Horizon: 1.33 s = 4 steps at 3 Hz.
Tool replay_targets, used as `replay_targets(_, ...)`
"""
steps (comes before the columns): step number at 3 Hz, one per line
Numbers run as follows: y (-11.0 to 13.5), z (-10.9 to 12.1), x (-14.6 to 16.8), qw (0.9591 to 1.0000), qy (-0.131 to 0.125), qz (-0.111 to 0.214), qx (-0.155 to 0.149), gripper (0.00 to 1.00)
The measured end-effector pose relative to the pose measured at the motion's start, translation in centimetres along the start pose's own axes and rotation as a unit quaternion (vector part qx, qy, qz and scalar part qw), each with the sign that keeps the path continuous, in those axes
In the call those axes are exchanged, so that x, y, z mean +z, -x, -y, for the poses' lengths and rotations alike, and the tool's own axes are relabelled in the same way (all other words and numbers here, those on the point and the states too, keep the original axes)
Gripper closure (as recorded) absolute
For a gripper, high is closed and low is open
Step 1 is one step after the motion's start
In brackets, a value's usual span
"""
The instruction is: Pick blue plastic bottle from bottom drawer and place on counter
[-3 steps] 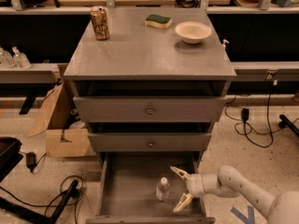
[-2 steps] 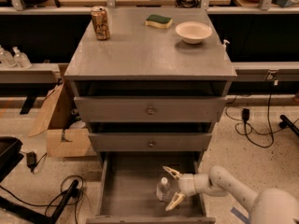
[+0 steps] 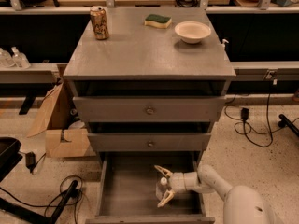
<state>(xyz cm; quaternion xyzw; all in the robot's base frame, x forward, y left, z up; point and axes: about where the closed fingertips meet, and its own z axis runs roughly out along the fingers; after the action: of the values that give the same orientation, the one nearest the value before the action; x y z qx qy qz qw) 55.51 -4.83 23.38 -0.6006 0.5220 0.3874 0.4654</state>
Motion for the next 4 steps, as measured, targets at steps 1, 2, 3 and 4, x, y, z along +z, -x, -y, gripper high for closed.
replay_targets(1,-1.8,1.2,0.3,0.9999,0.008,-0.012,0.008,0.14)
replay_targets(2,-3.3,2.0,-0.3,0.9989,0.019,-0.037,0.023,0.40)
replay_targets(3,-3.4,2.0,-0.1,0.9988,0.020,-0.037,0.024,0.61)
replay_targets(4,-3.4,1.8,0.2,0.9988,0.022,-0.036,0.024,0.85)
